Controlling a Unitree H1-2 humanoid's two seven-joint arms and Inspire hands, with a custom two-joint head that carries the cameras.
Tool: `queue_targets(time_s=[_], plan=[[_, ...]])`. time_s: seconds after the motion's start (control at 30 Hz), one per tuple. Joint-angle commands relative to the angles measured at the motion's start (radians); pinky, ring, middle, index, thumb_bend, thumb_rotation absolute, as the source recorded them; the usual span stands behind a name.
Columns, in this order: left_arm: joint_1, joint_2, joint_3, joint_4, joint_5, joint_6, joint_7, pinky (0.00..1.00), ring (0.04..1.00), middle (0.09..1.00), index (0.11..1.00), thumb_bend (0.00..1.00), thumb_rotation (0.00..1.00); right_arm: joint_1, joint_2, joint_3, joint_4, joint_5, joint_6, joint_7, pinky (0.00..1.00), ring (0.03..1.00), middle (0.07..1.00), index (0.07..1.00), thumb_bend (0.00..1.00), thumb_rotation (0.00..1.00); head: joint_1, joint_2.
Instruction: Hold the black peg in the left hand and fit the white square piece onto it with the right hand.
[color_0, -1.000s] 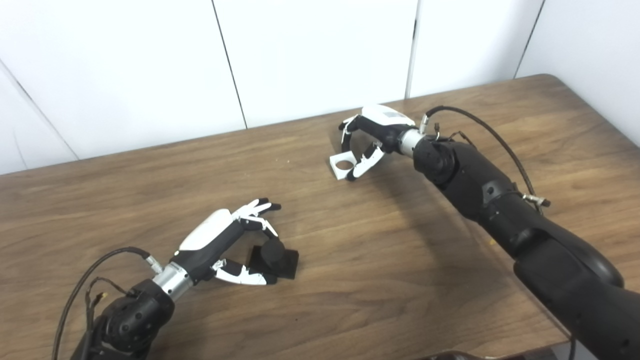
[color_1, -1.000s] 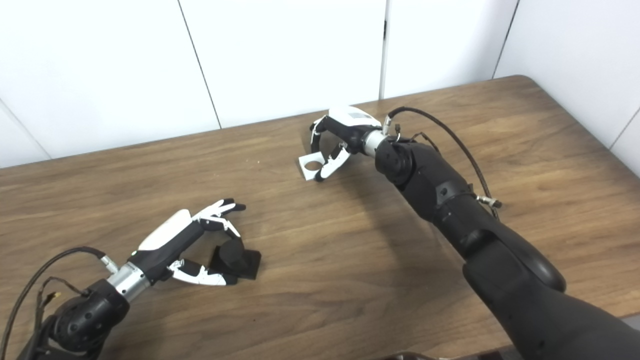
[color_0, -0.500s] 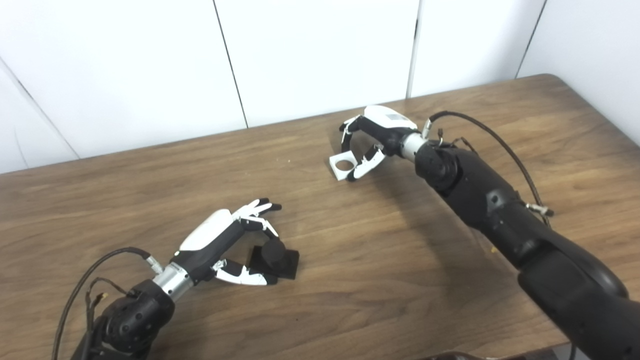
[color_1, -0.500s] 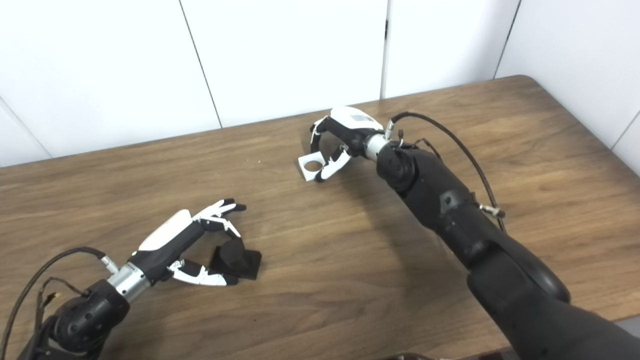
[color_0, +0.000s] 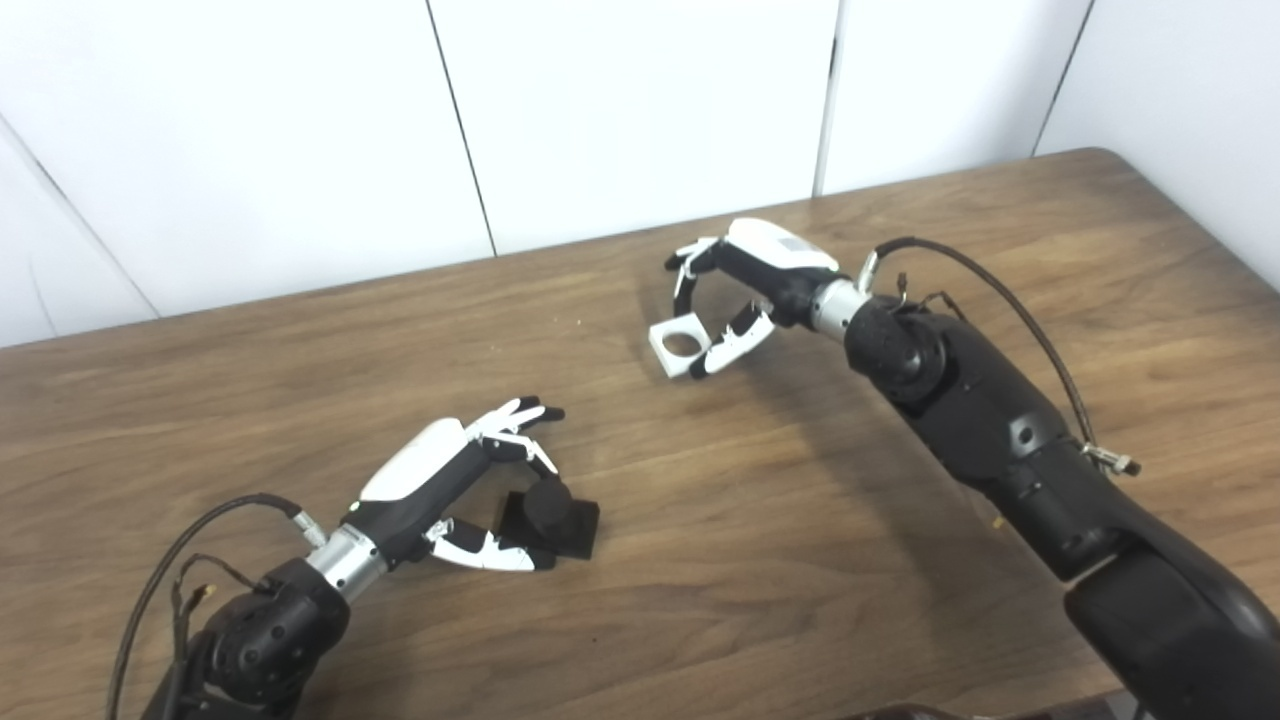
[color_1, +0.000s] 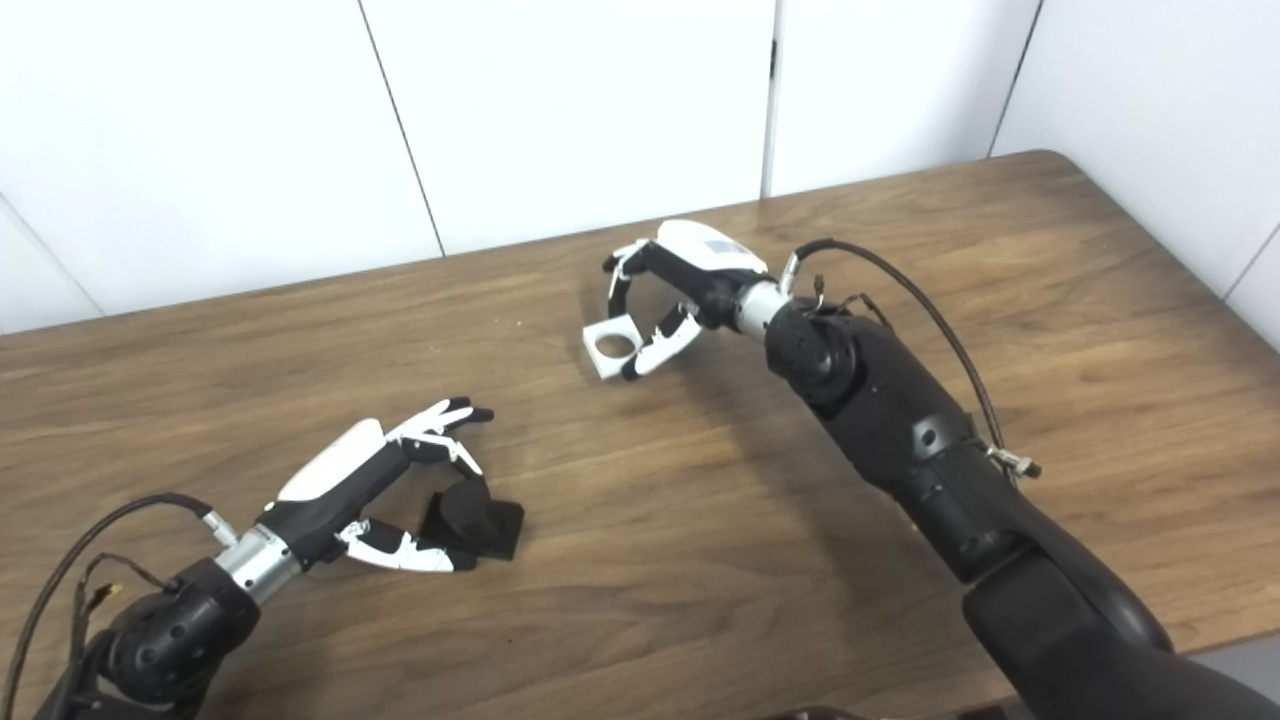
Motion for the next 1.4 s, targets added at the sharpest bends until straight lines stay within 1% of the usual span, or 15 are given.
queue_targets(time_s=[0.0, 0.07, 0.17, 0.33, 0.47, 0.53, 0.57, 0.67, 0.7, 0.77, 0.9, 1.03, 1.23, 1.37], plan=[[0.003, 0.023, -0.022, 0.015, 0.05, 0.009, -0.036, 0.98, 1.0, 0.945, 0.492, 0.52, 0.08, -0.025, -0.021, -0.022, -0.061, 0.016, -0.014, 0.008, 0.93, 0.933, 0.853, 0.48, 0.52, 0.14, 0.004, 0.002], [0.003, 0.021, -0.022, 0.019, 0.049, 0.004, -0.033, 0.98, 1.0, 0.944, 0.492, 0.52, 0.08, -0.019, -0.023, -0.026, -0.092, 0.019, -0.017, 0.018, 0.91, 0.926, 0.853, 0.48, 0.52, 0.14, 0.009, 0.003], [0.003, 0.019, -0.023, 0.018, 0.055, 0.006, -0.028, 0.97, 1.0, 0.942, 0.492, 0.52, 0.08, -0.009, -0.025, -0.033, -0.149, 0.032, -0.011, 0.045, 0.91, 0.931, 0.854, 0.48, 0.52, 0.14, 0.025, 0.005], [0.002, 0.011, -0.028, 0.014, 0.059, 0.011, -0.029, 0.98, 1.0, 0.942, 0.492, 0.52, 0.08, 0.003, -0.03, -0.043, -0.234, 0.047, -0.013, 0.087, 0.88, 0.927, 0.851, 0.48, 0.52, 0.14, 0.076, 0.012], [-0.001, -0.003, -0.034, 0.012, 0.066, 0.024, -0.027, 0.99, 1.0, 0.943, 0.492, 0.52, 0.08, 0.014, -0.036, -0.048, -0.297, 0.07, -0.01, 0.123, 0.87, 0.921, 0.847, 0.48, 0.52, 0.14, 0.163, 0.02], [-0.003, -0.011, -0.038, 0.016, 0.072, 0.024, -0.023, 0.99, 1.0, 0.944, 0.492, 0.52, 0.08, 0.02, -0.042, -0.048, -0.328, 0.083, -0.018, 0.14, 0.85, 0.917, 0.844, 0.48, 0.52, 0.14, 0.193, 0.021], [-0.005, -0.016, -0.04, 0.019, 0.075, 0.023, -0.02, 0.99, 1.0, 0.945, 0.493, 0.52, 0.08, 0.023, -0.045, -0.049, -0.34, 0.091, -0.025, 0.146, 0.84, 0.916, 0.843, 0.48, 0.52, 0.14, 0.232, 0.023], [-0.013, -0.032, -0.045, 0.034, 0.086, 0.021, -0.012, 0.98, 1.0, 0.946, 0.493, 0.52, 0.08, 0.035, -0.049, -0.053, -0.373, 0.112, -0.04, 0.162, 0.83, 0.904, 0.838, 0.48, 0.52, 0.14, 0.29, 0.028], [-0.014, -0.036, -0.046, 0.036, 0.089, 0.022, -0.011, 0.98, 1.0, 0.947, 0.493, 0.52, 0.08, 0.038, -0.049, -0.055, -0.38, 0.118, -0.041, 0.166, 0.81, 0.9, 0.836, 0.48, 0.52, 0.14, 0.29, 0.028], [-0.019, -0.041, -0.05, 0.036, 0.099, 0.033, -0.013, 0.99, 1.0, 0.952, 0.493, 0.52, 0.08, 0.042, -0.049, -0.055, -0.397, 0.128, -0.051, 0.174, 0.78, 0.895, 0.83, 0.48, 0.52, 0.14, 0.312, 0.03], [-0.022, -0.047, -0.054, 0.04, 0.11, 0.04, -0.011, 0.99, 1.0, 0.954, 0.493, 0.52, 0.08, 0.047, -0.04, -0.045, -0.421, 0.14, -0.062, 0.193, 0.76, 0.901, 0.825, 0.479, 0.52, 0.14, 0.336, 0.034], [-0.023, -0.051, -0.055, 0.041, 0.114, 0.045, -0.009, 0.99, 1.0, 0.953, 0.493, 0.52, 0.08, 0.047, -0.036, -0.029, -0.445, 0.145, -0.072, 0.216, 0.83, 0.911, 0.83, 0.479, 0.52, 0.14, 0.36, 0.038], [-0.026, -0.055, -0.058, 0.035, 0.118, 0.066, -0.018, 1.0, 1.0, 0.957, 0.494, 0.52, 0.09, 0.051, -0.024, -0.022, -0.479, 0.163, -0.067, 0.243, 0.85, 0.913, 0.831, 0.479, 0.52, 0.14, 0.364, 0.04], [-0.026, -0.055, -0.059, 0.03, 0.119, 0.068, -0.018, 1.0, 1.0, 0.954, 0.494, 0.52, 0.09, 0.049, -0.018, -0.008, -0.492, 0.164, -0.085, 0.258, 0.86, 0.901, 0.829, 0.478, 0.52, 0.14, 0.357, 0.042]])
